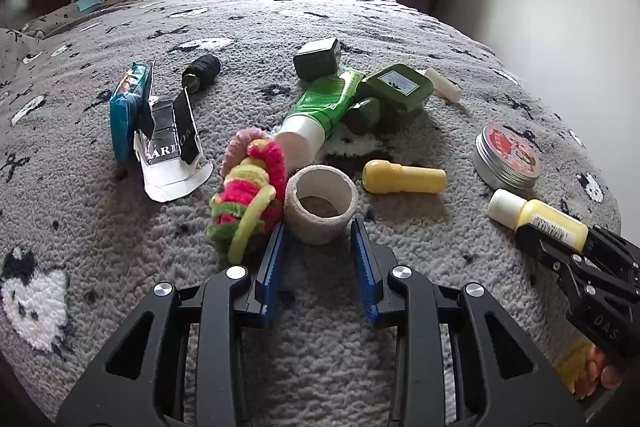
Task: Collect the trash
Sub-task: 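Grasp the yellow bottle with the right tool while the left tool grasps the white tape roll, then carry both items below the bed edge and open both tools over the bin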
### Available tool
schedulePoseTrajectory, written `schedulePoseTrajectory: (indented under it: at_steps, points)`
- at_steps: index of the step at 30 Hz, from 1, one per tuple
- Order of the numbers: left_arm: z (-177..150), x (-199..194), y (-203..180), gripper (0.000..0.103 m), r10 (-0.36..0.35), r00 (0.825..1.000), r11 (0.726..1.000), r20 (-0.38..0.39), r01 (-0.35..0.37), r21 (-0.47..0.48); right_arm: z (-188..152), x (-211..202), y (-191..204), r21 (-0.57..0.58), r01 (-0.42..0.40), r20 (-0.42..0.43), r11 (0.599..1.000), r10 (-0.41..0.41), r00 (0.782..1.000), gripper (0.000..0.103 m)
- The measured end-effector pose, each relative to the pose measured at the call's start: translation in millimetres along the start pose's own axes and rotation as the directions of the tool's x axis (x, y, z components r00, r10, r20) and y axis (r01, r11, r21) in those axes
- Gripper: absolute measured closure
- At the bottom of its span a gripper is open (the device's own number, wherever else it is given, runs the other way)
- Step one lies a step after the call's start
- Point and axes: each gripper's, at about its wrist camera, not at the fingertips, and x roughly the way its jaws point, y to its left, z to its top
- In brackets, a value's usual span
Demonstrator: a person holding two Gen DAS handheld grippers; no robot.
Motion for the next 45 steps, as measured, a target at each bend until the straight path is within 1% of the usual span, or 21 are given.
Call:
schedulePoseTrajectory:
  at_steps: [2, 3, 4, 5, 6, 7, 9, 10, 11, 12, 13, 14, 16, 18, 22, 28, 34, 36, 39, 41, 45]
  points:
    - [4, 4, -1, 0.071, 0.011, 1.0, 1.0, 0.001, -0.011, 0.007, -1, 0, 0, 0.002, -0.004, 0.001, 1.0, 0.004, 1.0, 0.071]
    - [6, 7, -2, 0.068, 0.012, 1.0, 1.0, -0.001, -0.012, 0.006, -1, -1, 0, 0.001, -0.003, 0.002, 1.0, 0.003, 1.0, 0.071]
    - [9, 11, -2, 0.062, 0.008, 1.0, 1.0, -0.006, -0.008, 0.005, -1, -1, 0, 0.0, -0.003, 0.003, 1.0, 0.003, 1.0, 0.071]
    - [11, 13, -3, 0.058, 0.002, 1.0, 1.0, -0.01, -0.002, 0.008, -2, -2, 0, 0.0, -0.003, 0.003, 1.0, 0.003, 1.0, 0.071]
    - [13, 15, -5, 0.051, -0.002, 1.0, 1.0, -0.011, 0.002, 0.016, -3, -3, 0, 0.001, -0.004, 0.003, 1.0, 0.004, 1.0, 0.071]
    - [15, 17, -8, 0.049, 0.004, 1.0, 1.0, -0.008, -0.004, 0.026, -4, -4, 0, 0.002, -0.005, 0.003, 1.0, 0.005, 1.0, 0.071]
    - [18, 22, -13, 0.049, 0.032, 0.999, 0.999, -0.01, -0.032, 0.043, -6, -6, -1, 0.005, -0.005, 0.003, 1.0, 0.005, 1.0, 0.071]
    - [19, 24, -14, 0.051, 0.041, 0.999, 0.998, -0.012, -0.04, 0.043, -6, -8, -1, 0.006, -0.004, 0.004, 1.0, 0.004, 1.0, 0.071]
    - [20, 24, -14, 0.055, 0.051, 0.999, 0.998, -0.01, -0.05, 0.04, -7, -10, -1, 0.008, -0.004, 0.006, 1.0, 0.004, 1.0, 0.071]
    - [21, 24, -14, 0.063, 0.065, 0.998, 0.997, -0.008, -0.065, 0.037, -8, -13, -1, 0.008, -0.004, 0.007, 1.0, 0.003, 1.0, 0.071]
    - [21, 23, -12, 0.068, 0.07, 0.998, 0.997, -0.007, -0.069, 0.031, -9, -15, -1, 0.007, -0.002, 0.008, 1.0, 0.002, 1.0, 0.071]
    - [21, 22, -10, 0.07, 0.067, 0.998, 0.998, -0.007, -0.067, 0.021, -10, -18, -1, 0.005, -0.001, 0.009, 1.0, 0.001, 1.0, 0.071]
    - [19, 18, -6, 0.071, 0.051, 0.999, 0.999, -0.007, -0.051, 0.003, -11, -25, 0, 0.003, 0.0, 0.013, 1.0, 0.0, 1.0, 0.071]
    - [14, 11, -3, 0.071, 0.053, 0.999, 0.999, -0.004, -0.053, -0.008, -13, -33, -1, 0.006, -0.004, 0.022, 1.0, 0.004, 1.0, 0.071]
    - [-2, -16, -8, 0.071, 0.061, 0.998, 0.998, 0.02, -0.061, 0.002, -17, -51, 1, -0.002, -0.007, 0.04, 1.0, 0.007, 0.999, 0.071]
    - [-33, -73, -12, 0.071, 0.064, 0.995, 0.998, 0.073, -0.064, -0.007, -24, -89, 13, -0.024, -0.021, 0.092, 0.999, 0.023, 0.996, 0.071]
    - [-59, -131, -22, 0.071, 0.072, 0.987, 0.997, 0.145, -0.072, 0.0, -36, -122, 25, -0.045, -0.075, 0.129, 0.996, 0.08, 0.988, 0.071]
    - [-67, -151, -26, 0.071, 0.077, 0.982, 0.997, 0.171, -0.079, 0.007, -40, -131, 30, -0.059, -0.081, 0.137, 0.995, 0.088, 0.987, 0.071]
    - [-78, -173, -29, 0.071, 0.085, 0.976, 0.996, 0.199, -0.09, 0.019, -47, -144, 37, -0.084, -0.07, 0.144, 0.994, 0.082, 0.986, 0.071]
    - [-87, -184, -31, 0.071, 0.084, 0.974, 0.996, 0.21, -0.091, 0.024, -53, -151, 41, -0.094, -0.078, 0.141, 0.993, 0.091, 0.986, 0.071]
    - [-109, -196, -34, 0.071, 0.075, 0.977, 0.996, 0.202, -0.084, 0.036, -68, -159, 47, -0.12, -0.079, 0.109, 0.99, 0.092, 0.99, 0.071]
